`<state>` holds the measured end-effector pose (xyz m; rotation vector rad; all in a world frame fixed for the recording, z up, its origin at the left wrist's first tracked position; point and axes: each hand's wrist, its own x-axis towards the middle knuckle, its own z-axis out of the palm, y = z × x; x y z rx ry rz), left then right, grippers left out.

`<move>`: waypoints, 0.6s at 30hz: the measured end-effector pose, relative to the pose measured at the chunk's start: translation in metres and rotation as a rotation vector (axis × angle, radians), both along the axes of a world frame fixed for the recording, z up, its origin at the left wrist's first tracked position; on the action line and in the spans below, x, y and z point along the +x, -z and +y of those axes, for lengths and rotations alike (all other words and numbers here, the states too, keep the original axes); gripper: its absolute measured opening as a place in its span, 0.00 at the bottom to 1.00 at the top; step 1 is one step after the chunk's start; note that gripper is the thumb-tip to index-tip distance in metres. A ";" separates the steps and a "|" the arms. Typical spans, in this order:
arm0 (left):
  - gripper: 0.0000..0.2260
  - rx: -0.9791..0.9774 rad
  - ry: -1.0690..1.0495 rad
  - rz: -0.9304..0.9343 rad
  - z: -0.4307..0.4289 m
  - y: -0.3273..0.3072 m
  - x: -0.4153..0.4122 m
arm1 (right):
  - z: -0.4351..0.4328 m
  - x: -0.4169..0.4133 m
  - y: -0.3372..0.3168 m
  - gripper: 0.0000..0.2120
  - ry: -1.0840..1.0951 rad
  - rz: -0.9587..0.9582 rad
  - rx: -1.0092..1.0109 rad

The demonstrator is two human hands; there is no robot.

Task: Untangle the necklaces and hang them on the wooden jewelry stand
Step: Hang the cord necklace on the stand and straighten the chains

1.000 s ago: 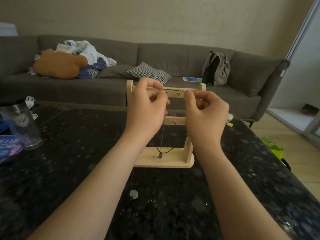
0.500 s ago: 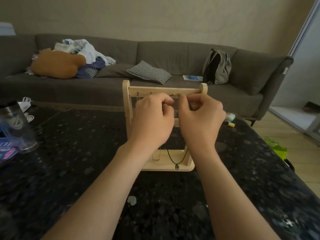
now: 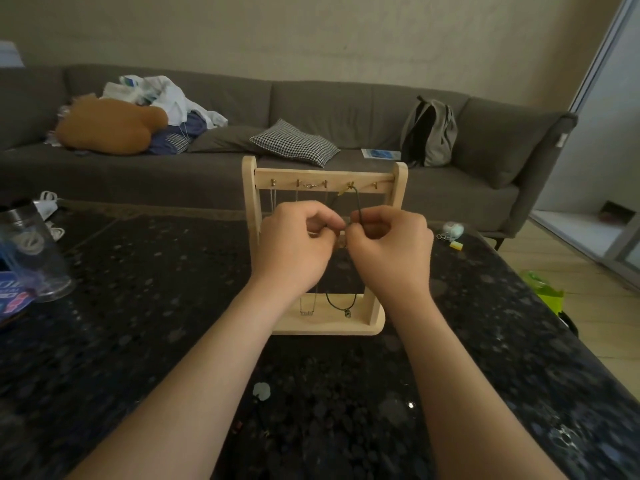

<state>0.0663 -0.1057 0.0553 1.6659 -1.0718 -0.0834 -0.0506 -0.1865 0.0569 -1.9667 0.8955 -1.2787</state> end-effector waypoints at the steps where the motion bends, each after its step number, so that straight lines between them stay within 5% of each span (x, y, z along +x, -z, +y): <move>1: 0.12 -0.007 0.004 -0.005 0.000 -0.001 0.000 | -0.001 -0.001 0.000 0.08 0.001 0.005 0.008; 18: 0.10 0.014 -0.044 -0.125 0.003 -0.003 -0.004 | -0.004 -0.004 0.000 0.10 0.020 0.033 0.024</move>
